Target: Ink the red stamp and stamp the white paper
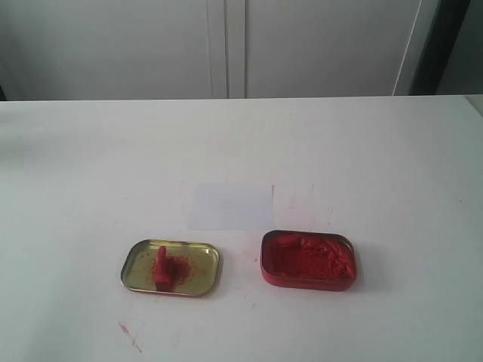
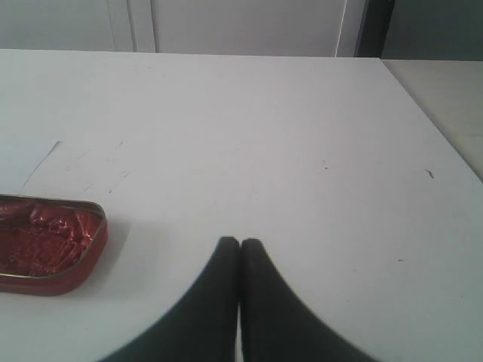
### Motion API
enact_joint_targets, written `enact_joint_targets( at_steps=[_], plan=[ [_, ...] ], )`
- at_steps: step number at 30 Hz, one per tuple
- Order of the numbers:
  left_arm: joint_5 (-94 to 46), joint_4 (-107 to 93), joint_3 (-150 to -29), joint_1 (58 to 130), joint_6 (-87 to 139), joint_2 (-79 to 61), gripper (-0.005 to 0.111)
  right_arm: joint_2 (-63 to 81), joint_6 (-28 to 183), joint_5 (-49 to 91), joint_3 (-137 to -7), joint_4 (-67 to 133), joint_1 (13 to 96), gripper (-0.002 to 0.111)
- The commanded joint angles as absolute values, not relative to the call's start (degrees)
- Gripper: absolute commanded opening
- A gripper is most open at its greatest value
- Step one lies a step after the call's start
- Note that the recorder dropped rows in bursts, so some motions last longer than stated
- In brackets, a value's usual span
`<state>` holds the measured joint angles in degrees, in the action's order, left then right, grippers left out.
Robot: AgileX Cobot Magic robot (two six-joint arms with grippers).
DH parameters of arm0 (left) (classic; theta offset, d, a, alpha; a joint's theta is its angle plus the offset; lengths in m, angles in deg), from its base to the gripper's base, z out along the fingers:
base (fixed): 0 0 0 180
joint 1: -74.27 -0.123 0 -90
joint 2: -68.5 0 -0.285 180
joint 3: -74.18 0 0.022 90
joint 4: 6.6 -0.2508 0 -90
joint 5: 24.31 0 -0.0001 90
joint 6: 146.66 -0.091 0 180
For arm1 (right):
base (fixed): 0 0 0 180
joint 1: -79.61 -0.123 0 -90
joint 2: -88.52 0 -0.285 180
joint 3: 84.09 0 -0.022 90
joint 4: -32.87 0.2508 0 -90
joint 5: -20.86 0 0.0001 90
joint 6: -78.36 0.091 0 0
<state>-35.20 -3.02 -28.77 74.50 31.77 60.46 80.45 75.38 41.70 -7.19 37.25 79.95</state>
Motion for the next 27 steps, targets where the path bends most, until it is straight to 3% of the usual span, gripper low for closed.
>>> enact_joint_targets(
  at_steps=[1,7,16,27],
  plan=[
    [-35.7,-1.4,-28.6,74.4,32.2,60.7,0.0,80.7,75.6,40.9,-6.9,37.3,80.2,0.0],
    [-34.5,1.2,-28.7,74.4,32.2,60.7,0.0,80.7,75.6,40.9,-6.9,37.3,80.2,0.0],
    [-16.3,0.5,-37.6,74.4,31.3,60.6,0.0,80.7,75.6,40.9,-6.9,37.3,80.2,0.0],
    [-4.4,0.7,-50.5,74.4,31.5,47.2,0.0,80.7,75.6,40.9,-6.9,37.3,80.2,0.0]
  ],
)
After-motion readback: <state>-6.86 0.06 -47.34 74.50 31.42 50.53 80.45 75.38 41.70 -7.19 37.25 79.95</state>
